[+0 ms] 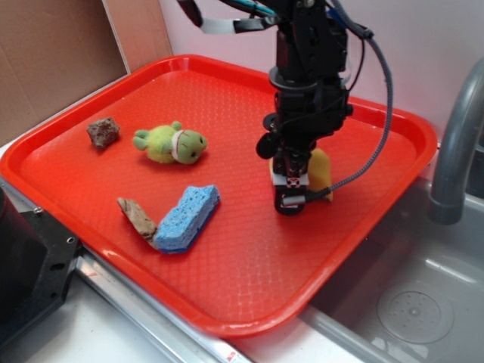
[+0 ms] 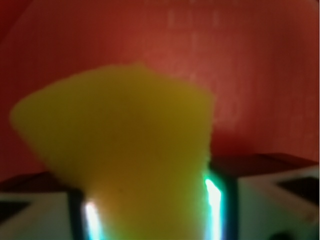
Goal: Grab the green sponge.
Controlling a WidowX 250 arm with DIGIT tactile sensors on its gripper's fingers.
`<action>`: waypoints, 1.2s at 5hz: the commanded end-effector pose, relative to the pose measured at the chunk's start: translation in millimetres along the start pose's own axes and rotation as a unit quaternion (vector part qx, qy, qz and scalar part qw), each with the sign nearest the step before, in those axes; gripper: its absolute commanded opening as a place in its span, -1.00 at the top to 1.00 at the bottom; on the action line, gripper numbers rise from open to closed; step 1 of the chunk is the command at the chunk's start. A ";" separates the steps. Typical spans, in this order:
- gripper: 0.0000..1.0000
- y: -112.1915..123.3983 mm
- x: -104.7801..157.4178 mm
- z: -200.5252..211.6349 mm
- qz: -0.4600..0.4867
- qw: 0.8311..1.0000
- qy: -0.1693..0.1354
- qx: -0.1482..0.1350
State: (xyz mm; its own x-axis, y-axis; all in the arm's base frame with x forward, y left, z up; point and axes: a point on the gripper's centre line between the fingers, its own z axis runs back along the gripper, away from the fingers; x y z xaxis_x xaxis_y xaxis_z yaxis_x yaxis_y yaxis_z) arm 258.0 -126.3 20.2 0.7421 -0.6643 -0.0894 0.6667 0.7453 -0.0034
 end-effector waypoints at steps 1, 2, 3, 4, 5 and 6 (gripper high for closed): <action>1.00 -3.6 -13.5 39.0 0.023 0.999 -0.027 -0.006; 1.00 2.3 -31.2 66.1 0.120 0.993 -0.006 0.003; 1.00 8.3 -76.8 104.3 0.241 0.970 -0.008 -0.018; 1.00 6.8 -122.0 136.0 0.349 0.936 -0.039 -0.015; 1.00 10.1 -150.2 149.8 0.368 0.927 -0.076 -0.001; 1.00 12.0 -158.0 153.9 0.388 0.918 -0.074 0.015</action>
